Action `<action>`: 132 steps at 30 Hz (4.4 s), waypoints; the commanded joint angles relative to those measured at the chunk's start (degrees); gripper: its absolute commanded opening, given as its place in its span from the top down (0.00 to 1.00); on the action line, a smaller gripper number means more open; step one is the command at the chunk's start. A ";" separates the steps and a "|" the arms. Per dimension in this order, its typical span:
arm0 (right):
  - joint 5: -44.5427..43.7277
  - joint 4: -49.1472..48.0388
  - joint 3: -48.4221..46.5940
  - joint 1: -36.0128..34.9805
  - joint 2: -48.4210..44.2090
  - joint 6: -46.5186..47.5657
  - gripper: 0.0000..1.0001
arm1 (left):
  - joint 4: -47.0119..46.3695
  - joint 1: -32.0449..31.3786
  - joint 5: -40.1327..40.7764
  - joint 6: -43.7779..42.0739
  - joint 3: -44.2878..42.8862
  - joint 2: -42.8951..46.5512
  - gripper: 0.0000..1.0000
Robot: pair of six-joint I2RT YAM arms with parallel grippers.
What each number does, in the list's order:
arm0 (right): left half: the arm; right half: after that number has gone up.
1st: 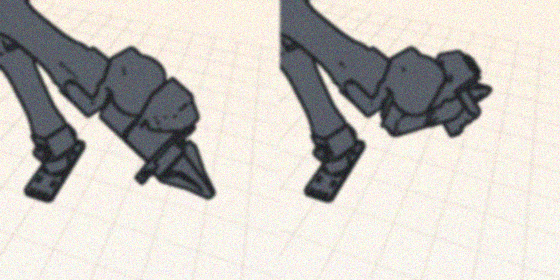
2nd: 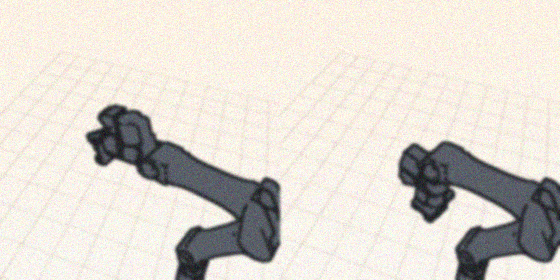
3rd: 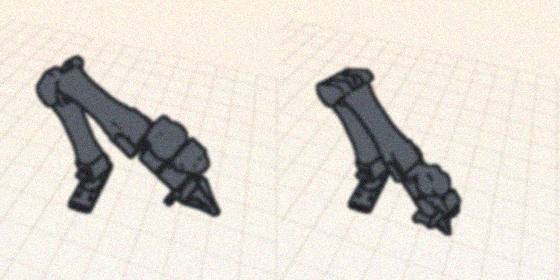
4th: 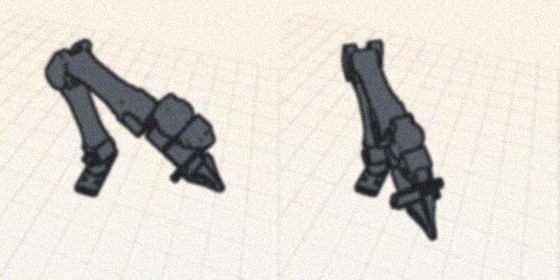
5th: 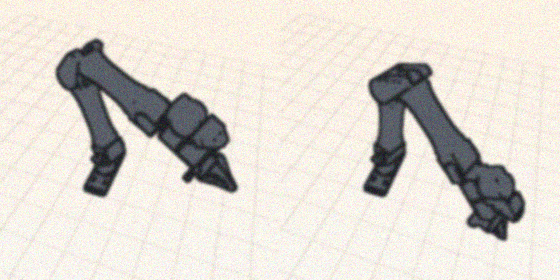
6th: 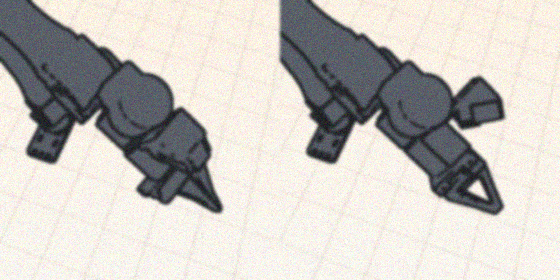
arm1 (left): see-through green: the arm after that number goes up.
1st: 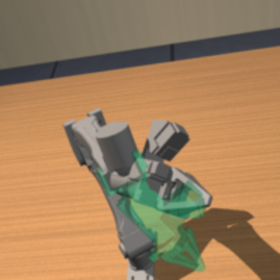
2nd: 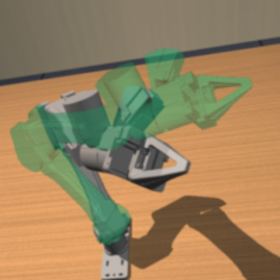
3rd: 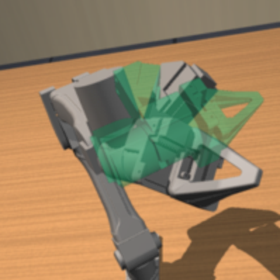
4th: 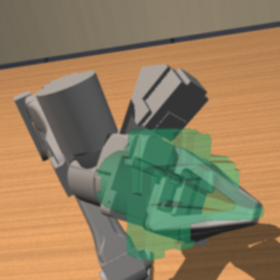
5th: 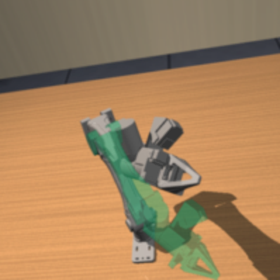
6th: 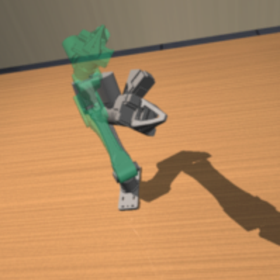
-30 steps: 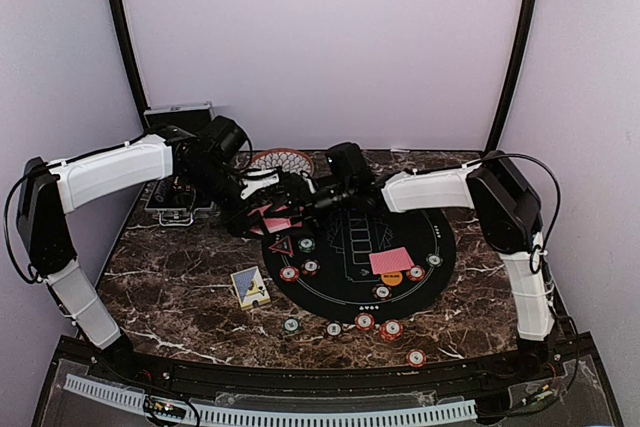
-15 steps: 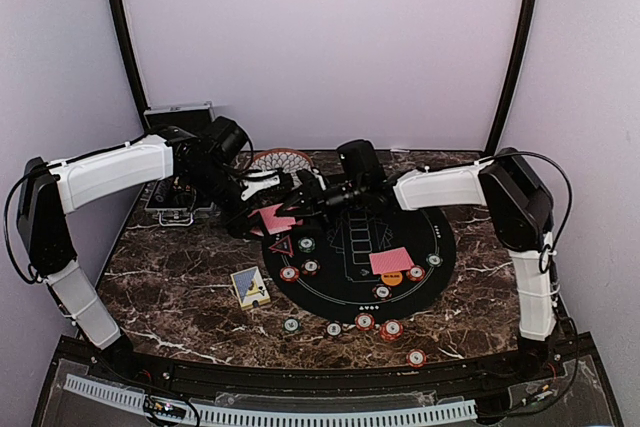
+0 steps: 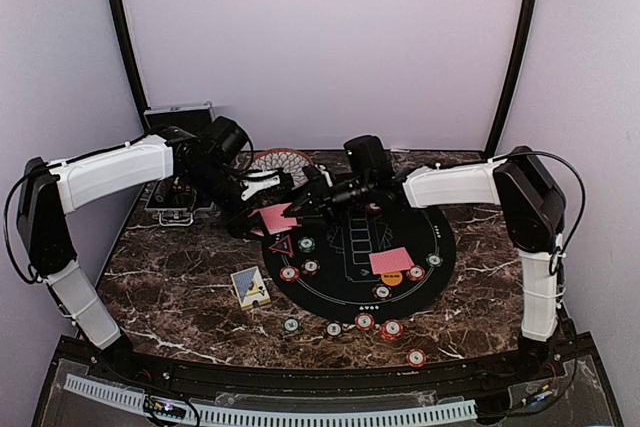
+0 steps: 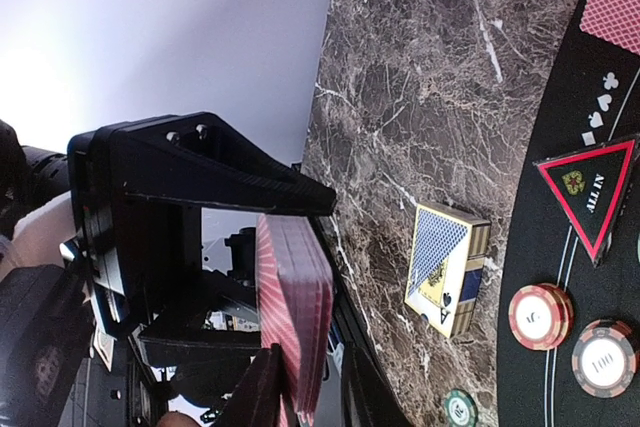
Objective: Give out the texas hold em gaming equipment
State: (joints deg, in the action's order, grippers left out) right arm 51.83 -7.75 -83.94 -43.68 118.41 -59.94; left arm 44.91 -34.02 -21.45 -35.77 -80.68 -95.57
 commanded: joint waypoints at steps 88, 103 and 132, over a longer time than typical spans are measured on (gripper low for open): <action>-89.80 41.01 -18.42 -14.44 9.75 56.72 0.96 | 1.05 0.73 -0.01 0.18 3.13 4.24 1.00; -70.26 35.43 -4.91 -8.13 -1.34 46.19 0.42 | 1.04 0.71 -0.12 0.20 3.10 4.65 1.00; -29.99 30.23 -4.85 9.55 6.68 27.18 0.33 | 1.41 0.76 -0.11 -0.43 1.19 3.66 1.00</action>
State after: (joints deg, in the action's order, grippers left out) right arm 20.95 20.93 -84.88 -34.17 121.21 -32.14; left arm 46.37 -33.52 -20.60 -35.81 -77.84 -93.62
